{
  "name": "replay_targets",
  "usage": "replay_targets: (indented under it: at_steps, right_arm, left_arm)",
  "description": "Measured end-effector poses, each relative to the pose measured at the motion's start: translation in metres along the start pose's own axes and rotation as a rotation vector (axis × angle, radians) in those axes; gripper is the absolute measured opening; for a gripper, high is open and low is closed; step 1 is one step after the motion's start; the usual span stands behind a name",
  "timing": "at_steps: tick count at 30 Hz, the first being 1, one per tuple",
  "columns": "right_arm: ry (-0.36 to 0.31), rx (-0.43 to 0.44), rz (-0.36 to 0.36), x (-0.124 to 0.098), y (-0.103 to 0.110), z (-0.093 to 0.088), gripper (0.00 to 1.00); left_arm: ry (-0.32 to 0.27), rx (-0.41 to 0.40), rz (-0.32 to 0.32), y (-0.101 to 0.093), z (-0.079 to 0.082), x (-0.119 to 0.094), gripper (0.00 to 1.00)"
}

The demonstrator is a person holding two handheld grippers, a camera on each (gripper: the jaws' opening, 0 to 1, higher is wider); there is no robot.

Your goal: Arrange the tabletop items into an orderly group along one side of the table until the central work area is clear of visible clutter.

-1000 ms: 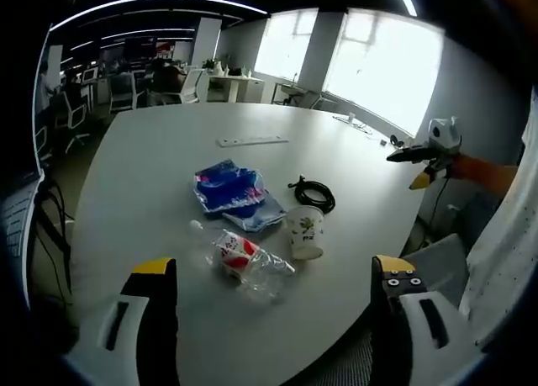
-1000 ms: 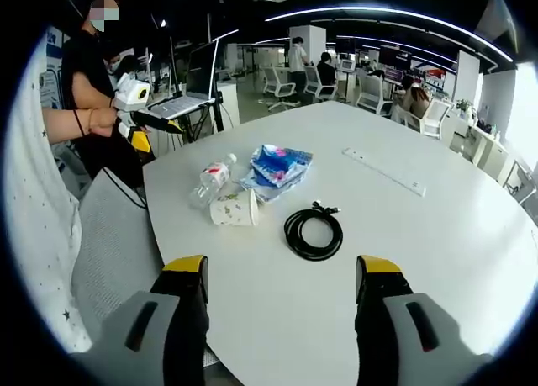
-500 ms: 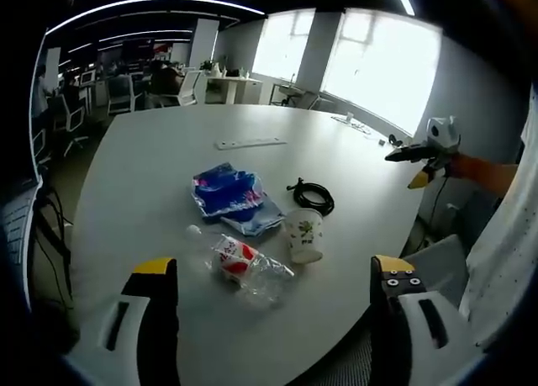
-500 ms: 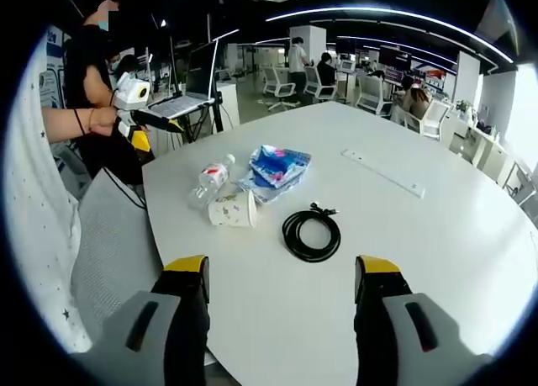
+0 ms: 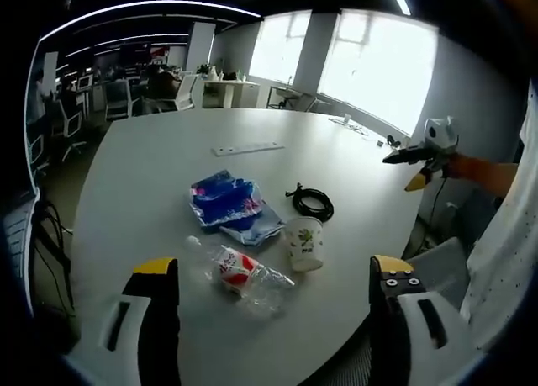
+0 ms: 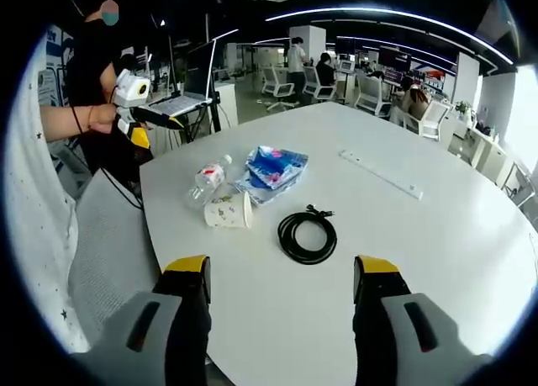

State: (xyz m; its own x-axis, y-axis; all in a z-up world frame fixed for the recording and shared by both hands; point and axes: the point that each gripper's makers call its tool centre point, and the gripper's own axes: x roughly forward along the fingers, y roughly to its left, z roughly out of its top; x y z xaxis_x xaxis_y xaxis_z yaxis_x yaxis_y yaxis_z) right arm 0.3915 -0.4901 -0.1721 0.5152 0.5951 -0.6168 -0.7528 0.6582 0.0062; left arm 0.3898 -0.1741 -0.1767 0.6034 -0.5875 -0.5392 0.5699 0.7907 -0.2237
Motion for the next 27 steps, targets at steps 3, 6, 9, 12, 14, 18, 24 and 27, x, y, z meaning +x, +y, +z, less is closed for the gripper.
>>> replay_targets:
  at_steps: [3,6,9,12,14,18,24,27]
  right_arm:
    - [-0.001,-0.001,-0.003,0.000,-0.002,0.001,0.68]
    - [-0.002,-0.001,-0.007,0.002,-0.004,0.002,0.67]
    - [-0.003,0.001,-0.009,0.003,-0.007,0.003,0.67]
    - [-0.005,0.001,-0.010,0.005,-0.008,0.004,0.66]
    - [-0.005,0.000,-0.010,0.006,-0.009,0.005,0.66]
    - [-0.006,0.001,-0.014,0.009,-0.012,0.008,0.65]
    - [-0.012,0.002,-0.021,0.013,-0.019,0.012,0.64]
    - [-0.010,0.001,-0.025,0.016,-0.022,0.012,0.64]
  left_arm:
    - [-0.006,0.005,-0.003,0.000,0.005,0.003,0.96]
    - [-0.009,0.011,-0.008,-0.001,0.010,0.006,0.96]
    - [-0.016,0.018,-0.014,-0.002,0.016,0.011,0.95]
    - [-0.021,0.026,-0.021,-0.003,0.022,0.016,0.95]
    - [-0.026,0.033,-0.028,-0.005,0.026,0.019,0.94]
    - [-0.034,0.043,-0.041,-0.007,0.035,0.027,0.94]
    - [-0.045,0.060,-0.059,-0.011,0.047,0.040,0.92]
    - [-0.046,0.072,-0.072,-0.014,0.053,0.047,0.91]
